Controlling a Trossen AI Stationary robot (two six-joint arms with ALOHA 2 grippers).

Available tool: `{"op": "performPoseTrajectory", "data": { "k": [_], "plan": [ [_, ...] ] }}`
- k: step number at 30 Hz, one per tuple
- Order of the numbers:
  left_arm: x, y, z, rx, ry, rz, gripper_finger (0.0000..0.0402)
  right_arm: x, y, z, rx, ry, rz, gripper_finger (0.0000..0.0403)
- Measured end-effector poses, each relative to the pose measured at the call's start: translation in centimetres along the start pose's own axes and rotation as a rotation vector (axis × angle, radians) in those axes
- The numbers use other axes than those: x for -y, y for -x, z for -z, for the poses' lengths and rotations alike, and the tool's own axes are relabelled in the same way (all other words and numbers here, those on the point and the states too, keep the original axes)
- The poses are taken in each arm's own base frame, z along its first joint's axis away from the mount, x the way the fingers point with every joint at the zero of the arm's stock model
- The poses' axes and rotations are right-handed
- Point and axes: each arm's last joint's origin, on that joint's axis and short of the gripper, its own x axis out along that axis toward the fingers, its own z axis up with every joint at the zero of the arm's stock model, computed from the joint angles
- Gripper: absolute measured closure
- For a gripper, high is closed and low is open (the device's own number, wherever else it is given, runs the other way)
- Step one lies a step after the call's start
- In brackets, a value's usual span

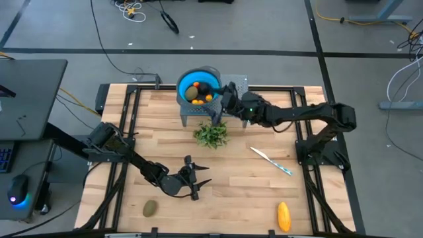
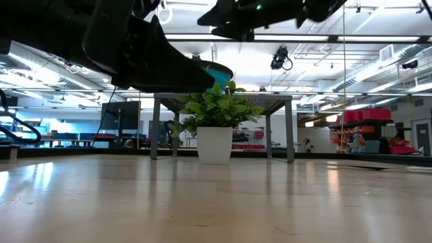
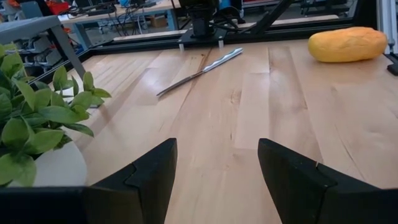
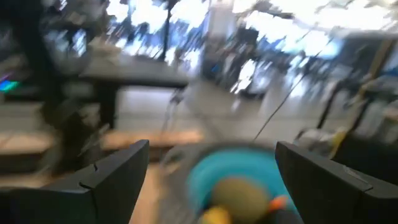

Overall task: Pick & Place Fruit
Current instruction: Put the brown kiwi into the blue strainer bowl on the shelf

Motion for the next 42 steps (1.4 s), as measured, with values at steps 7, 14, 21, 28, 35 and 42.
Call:
{"op": "performPoseTrajectory", "data": {
  "k": [7,14,21,28,35,42],
  "plan": [
    [0.0,0.0,0.0,-0.001,0.009,0.000,0.0168,-4.1,3.8,0.9,-0.355,-0.009,-0.170,0.0043],
    [0.0,0.0,0.0,0.003,0.021,-0.006,0.0168,-7.4,7.9,3.0,-0.723,-0.030,-0.250,0.0043],
    [-0.2,-0.2,0.0,0.002,0.042,-0.012,0.0168,-10.6,11.8,3.9,-0.943,-0.063,-0.291,0.0043],
    [-0.2,-0.2,0.0,0.002,0.051,-0.012,0.0168,-14.0,16.1,4.0,-1.098,-0.089,-0.384,0.0043],
    [-0.2,-0.2,0.0,0.001,0.077,-0.007,0.0168,-15.9,18.7,3.8,-1.058,-0.073,-0.343,0.0043],
    [-0.2,-0.2,-0.1,0.002,0.091,-0.007,0.0168,-17.3,19.4,6.5,-0.871,-0.085,-0.318,0.0043]
  ]
}}
